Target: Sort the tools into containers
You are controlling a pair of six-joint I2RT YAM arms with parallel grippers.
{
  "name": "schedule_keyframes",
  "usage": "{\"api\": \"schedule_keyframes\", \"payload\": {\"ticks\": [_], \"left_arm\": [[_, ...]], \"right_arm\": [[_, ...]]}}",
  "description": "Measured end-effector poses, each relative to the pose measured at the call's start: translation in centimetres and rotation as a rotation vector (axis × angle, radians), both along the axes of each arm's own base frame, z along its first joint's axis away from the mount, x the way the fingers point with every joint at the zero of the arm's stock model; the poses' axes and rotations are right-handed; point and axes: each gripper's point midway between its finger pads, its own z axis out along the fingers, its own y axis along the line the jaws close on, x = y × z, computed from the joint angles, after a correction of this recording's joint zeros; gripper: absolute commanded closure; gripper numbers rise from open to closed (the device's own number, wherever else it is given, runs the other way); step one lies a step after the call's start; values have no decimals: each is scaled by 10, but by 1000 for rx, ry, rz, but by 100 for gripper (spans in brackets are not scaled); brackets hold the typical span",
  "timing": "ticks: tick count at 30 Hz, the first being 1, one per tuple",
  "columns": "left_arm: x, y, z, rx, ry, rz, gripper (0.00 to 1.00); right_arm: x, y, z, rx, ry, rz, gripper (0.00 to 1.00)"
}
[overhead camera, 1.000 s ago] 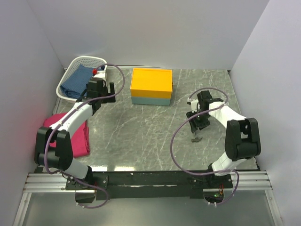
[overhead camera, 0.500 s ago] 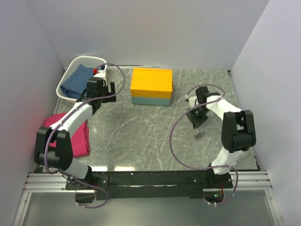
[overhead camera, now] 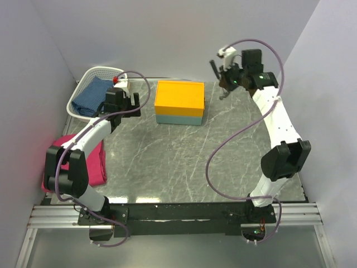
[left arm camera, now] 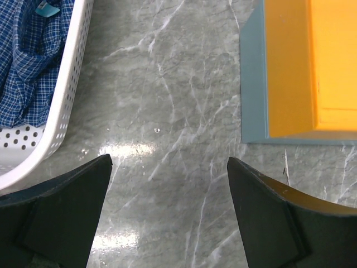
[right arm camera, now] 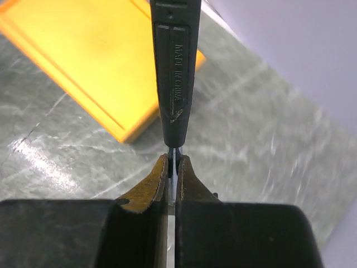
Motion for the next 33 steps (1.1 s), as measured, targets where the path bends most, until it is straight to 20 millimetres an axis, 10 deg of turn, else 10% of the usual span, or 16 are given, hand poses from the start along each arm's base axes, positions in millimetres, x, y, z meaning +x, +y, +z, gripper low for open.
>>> {"api": "schedule_keyframes", "payload": {"ticks": [9,23,33], "left_arm": [[-12,0,-4,-2,3,-15,8],[-32,14,-10,-17,-5,-1,7],[-34,27,-12,-28,6,27,7]], "right_arm": [[2,116,-34,-188,-61,466,100],[19,144,-39,-500,-238,706,100],[46,160,-99,-584,-187,722,96]]}}
